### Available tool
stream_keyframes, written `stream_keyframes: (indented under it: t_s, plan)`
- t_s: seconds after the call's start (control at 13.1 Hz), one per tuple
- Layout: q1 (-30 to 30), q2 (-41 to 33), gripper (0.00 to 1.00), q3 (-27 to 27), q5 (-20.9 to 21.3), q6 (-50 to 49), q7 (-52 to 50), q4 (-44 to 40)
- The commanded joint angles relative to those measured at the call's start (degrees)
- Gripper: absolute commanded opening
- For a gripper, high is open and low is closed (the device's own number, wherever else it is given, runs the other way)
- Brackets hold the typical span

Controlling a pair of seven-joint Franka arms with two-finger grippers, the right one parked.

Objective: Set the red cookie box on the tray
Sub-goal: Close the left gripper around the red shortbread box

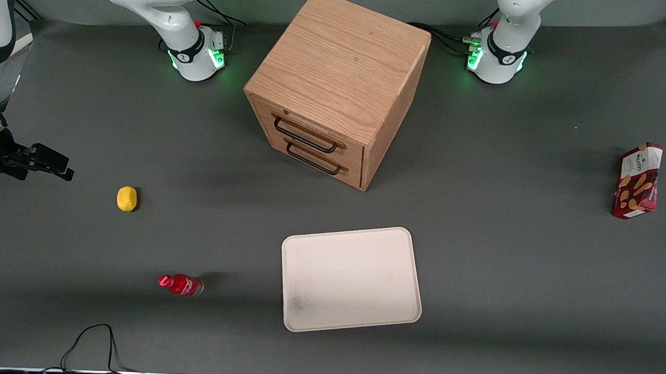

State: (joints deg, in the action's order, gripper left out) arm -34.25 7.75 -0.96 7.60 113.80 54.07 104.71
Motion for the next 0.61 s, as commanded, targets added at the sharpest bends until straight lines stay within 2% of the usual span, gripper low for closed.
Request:
stream_keyframes:
  t_s: [0.0, 0.15, 0.54]
  plan:
    - [-1.9, -1.9, 0.99, -0.7, -1.5, 9.1, 2.7, 9.4]
    - [-3.0, -0.9, 0.99, -0.6, -5.6, 14.4, 8.4, 13.3]
    - [-5.6, 1.6, 0.98, -0.7, -6.6, 26.7, 10.7, 22.1]
